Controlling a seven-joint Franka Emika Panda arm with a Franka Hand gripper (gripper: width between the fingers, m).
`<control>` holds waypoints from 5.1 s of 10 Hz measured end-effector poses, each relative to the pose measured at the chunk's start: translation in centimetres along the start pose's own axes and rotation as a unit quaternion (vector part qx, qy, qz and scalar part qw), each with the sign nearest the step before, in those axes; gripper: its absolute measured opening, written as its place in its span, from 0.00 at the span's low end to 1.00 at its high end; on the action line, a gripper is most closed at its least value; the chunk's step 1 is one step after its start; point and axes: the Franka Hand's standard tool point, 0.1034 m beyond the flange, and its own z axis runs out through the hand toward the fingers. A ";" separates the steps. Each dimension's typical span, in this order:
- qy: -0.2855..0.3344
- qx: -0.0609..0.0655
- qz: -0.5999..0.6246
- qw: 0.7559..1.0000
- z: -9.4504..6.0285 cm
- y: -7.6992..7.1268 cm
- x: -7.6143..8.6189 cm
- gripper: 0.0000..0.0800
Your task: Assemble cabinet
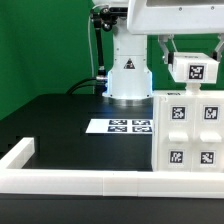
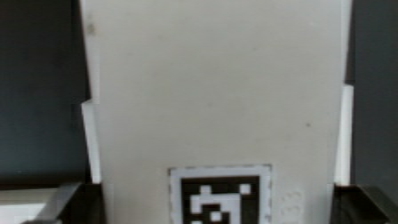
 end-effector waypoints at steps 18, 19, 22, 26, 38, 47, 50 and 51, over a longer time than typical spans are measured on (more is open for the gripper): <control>0.014 0.002 -0.003 1.000 1.3 -0.5 0.6 0.81; 0.014 0.002 -0.004 1.000 1.3 -0.6 0.6 0.81; 0.023 0.002 -0.007 1.000 1.9 -1.1 0.3 0.81; 0.022 0.003 -0.006 1.000 2.0 -0.9 0.3 0.78; 0.039 0.058 0.300 0.951 2.2 -0.5 0.7 0.68; 0.028 0.116 0.664 0.738 2.2 -0.4 1.4 0.68; 0.016 0.149 0.741 0.654 2.2 -0.2 1.7 0.68; 0.015 0.155 0.750 0.642 2.2 -0.2 1.7 0.68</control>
Offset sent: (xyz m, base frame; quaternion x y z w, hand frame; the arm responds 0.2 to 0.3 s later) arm 0.0021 0.0042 -0.0082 -0.0086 0.0176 0.0012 0.9998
